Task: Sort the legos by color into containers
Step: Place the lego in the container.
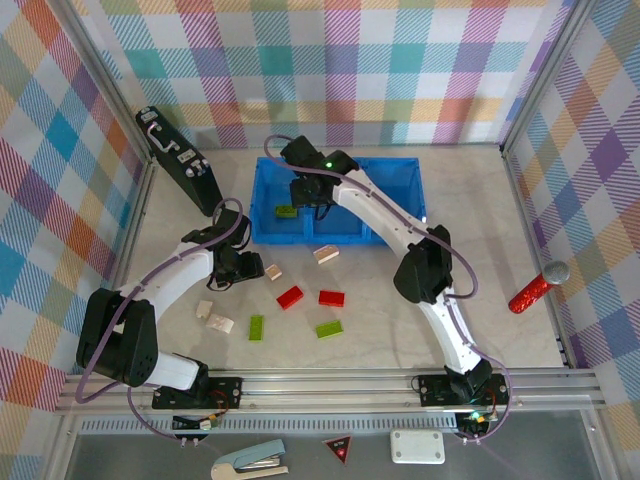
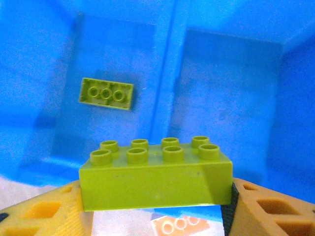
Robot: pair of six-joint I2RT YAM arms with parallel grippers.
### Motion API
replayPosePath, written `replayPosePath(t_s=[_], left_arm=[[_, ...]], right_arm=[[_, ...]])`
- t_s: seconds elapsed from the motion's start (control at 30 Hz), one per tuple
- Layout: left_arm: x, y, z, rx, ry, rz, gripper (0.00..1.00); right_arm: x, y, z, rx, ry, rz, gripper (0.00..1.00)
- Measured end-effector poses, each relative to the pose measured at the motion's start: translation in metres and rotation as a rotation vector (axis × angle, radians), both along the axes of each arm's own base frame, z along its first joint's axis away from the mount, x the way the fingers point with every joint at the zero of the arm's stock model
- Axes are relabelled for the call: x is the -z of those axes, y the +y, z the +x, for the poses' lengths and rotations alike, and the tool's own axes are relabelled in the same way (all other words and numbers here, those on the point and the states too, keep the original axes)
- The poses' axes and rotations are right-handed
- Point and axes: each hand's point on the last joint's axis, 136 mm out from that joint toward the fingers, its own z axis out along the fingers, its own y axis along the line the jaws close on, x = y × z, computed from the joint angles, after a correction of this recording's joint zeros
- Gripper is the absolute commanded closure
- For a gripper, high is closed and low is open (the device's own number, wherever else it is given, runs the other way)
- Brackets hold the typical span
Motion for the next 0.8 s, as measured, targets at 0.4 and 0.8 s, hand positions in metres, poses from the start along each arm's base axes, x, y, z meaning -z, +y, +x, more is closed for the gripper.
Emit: replayPosePath(t_s=[0.4,0.8], left_arm=[[0.003,0.001,-0.008,0.002,0.005,-0.006,0.34],[-0.003,-0.001,-0.008,0.005,-0.011,-0.022,0.34]], right_arm=[[0.014,0.056,-0.003,-0.053,0.030,0.143,0.39],[0.048,0.076,0.000,-0.074,0.058,0.150,0.32]])
